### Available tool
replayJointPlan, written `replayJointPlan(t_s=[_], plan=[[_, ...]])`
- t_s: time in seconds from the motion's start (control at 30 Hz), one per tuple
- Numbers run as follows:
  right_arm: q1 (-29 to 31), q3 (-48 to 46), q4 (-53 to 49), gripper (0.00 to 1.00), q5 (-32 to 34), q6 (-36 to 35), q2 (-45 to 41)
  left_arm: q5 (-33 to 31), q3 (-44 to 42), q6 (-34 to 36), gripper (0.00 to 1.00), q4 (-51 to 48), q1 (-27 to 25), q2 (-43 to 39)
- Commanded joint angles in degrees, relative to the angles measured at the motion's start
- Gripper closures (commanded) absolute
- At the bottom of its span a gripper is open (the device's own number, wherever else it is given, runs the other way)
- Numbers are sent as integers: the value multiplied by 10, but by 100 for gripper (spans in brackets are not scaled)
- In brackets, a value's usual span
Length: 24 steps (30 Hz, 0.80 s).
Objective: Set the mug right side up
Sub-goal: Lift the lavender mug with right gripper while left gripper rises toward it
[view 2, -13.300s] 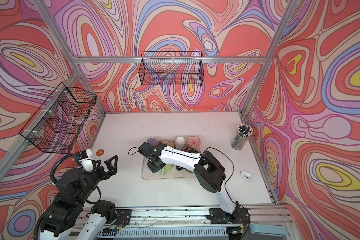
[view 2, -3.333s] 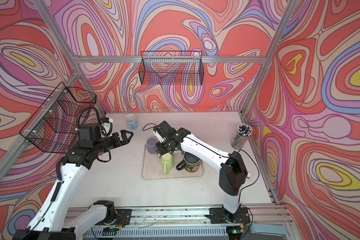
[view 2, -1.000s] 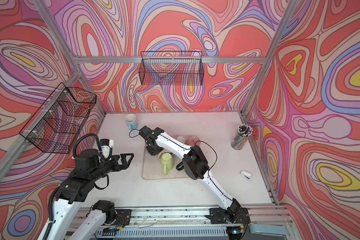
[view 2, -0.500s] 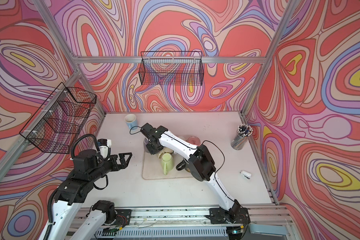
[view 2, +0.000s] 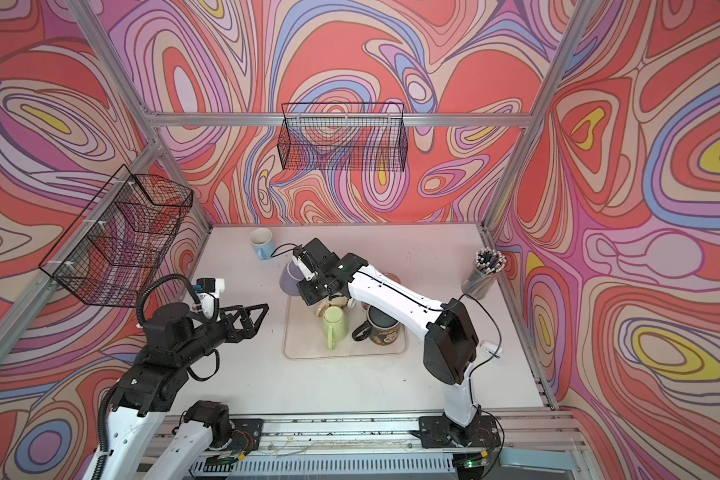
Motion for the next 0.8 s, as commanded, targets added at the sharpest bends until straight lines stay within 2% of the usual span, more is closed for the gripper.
replayJointPlan(t_s=[0.0, 0.2, 0.33, 0.53, 0.77], plan=[[1, -33, 95, 100, -27, 15, -74, 57, -23, -38, 4, 84, 3, 2], [-12, -101, 146, 100, -55, 31, -157, 124, -83, -124, 14, 265, 3, 24], [-49, -163, 202, 100, -114, 63, -215, 156, -96, -160, 23, 371, 0, 60], [-109, -252, 305, 100, -220, 120, -283, 153, -98, -170, 26, 459, -43, 109], [-148, -309, 371, 100, -293, 153, -327, 142, -103, -174, 27, 550, -102, 180]])
